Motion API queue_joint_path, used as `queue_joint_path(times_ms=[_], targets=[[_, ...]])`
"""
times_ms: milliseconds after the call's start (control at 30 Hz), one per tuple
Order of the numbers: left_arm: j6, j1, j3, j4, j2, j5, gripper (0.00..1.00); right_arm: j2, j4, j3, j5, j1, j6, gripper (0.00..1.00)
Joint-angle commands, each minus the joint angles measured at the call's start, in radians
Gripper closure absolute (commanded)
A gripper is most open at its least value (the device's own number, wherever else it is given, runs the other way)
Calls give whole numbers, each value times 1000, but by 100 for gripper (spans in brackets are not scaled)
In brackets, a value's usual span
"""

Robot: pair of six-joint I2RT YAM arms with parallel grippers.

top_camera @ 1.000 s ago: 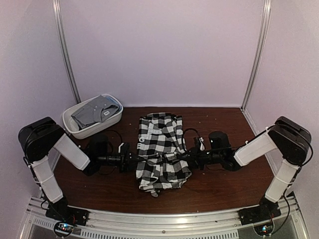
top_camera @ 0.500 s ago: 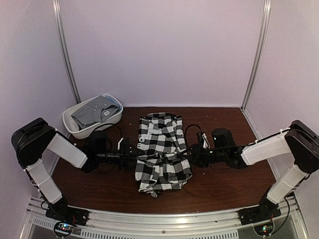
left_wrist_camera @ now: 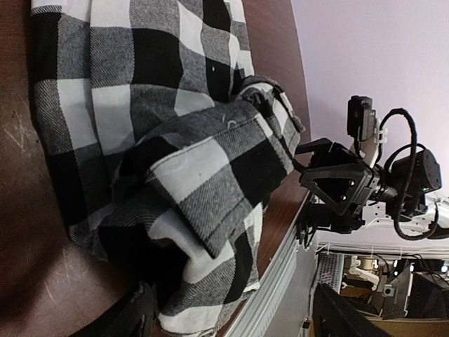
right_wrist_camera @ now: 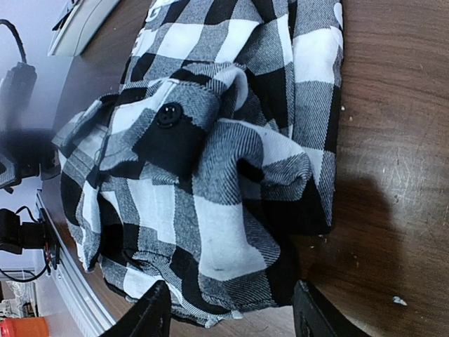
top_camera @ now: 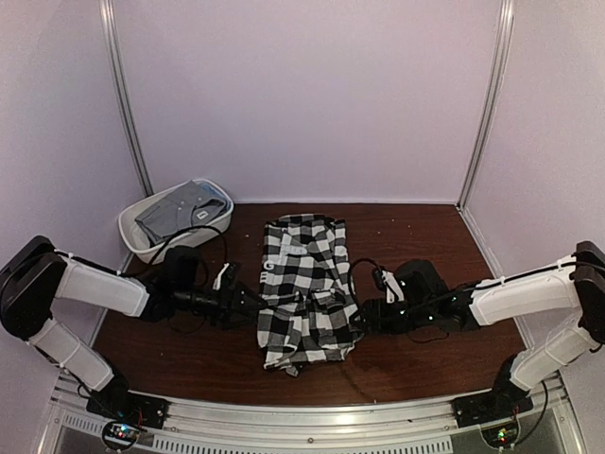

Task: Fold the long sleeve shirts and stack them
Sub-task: Fold the rectangle-folded shirt at the center of the board.

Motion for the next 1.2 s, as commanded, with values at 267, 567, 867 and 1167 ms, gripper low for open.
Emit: queue_joint_path(times_ms=[267, 567, 867, 1167], targets=[[206, -160, -23, -179, -54, -155, 21, 63, 27, -10, 94, 93, -166, 28], [162, -231, 24, -131, 32, -196, 40, 163, 26, 47, 132, 145, -159, 43], [146, -238, 96, -213, -37, -205, 86, 82, -122, 144, 149, 151, -125, 87], [119, -191, 221, -301, -69, -217, 93, 102, -287, 325, 174, 120, -102, 93]])
